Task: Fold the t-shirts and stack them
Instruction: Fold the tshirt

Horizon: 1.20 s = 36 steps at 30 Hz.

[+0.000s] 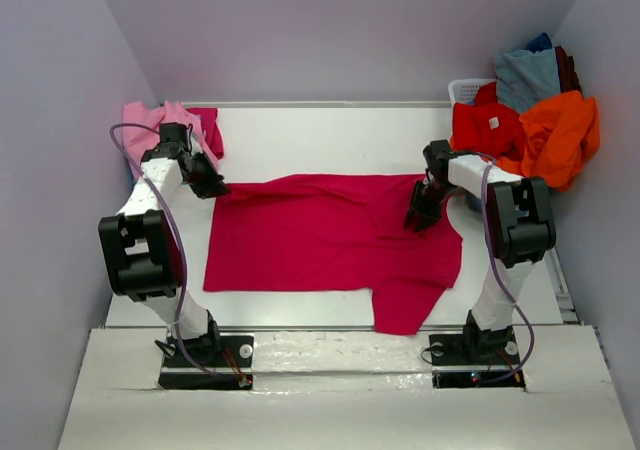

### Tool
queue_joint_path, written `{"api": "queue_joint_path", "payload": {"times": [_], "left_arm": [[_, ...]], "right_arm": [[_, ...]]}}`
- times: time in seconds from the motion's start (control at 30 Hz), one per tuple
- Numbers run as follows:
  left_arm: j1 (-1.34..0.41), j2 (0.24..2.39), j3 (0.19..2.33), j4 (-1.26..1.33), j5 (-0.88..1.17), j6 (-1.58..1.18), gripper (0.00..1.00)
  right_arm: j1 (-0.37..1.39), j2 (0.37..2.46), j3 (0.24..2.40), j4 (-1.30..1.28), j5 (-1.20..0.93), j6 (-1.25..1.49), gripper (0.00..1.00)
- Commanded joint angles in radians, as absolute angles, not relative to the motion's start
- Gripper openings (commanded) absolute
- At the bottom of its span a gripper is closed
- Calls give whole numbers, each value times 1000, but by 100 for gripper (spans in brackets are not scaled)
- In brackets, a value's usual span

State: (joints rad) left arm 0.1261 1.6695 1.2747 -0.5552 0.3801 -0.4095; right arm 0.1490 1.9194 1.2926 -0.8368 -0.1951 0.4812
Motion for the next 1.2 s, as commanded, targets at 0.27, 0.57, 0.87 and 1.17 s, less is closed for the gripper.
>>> {"api": "queue_joint_path", "payload": {"times": [0.27, 0.57, 0.87, 1.17], "left_arm": [[127, 1574, 1152, -575, 301, -393, 6], [106, 1536, 1088, -557, 244, -414, 8], [87, 1497, 1059, -558, 202, -403, 59], [78, 1496, 1031, -531, 199, -414, 68]], "right_arm": [[126, 1934, 1282, -853, -146, 451, 42], [117, 1924, 1259, -845, -146, 449, 42], [117, 1924, 1258, -844, -153, 449, 42], [117, 1925, 1252, -838, -161, 449, 42]]}}
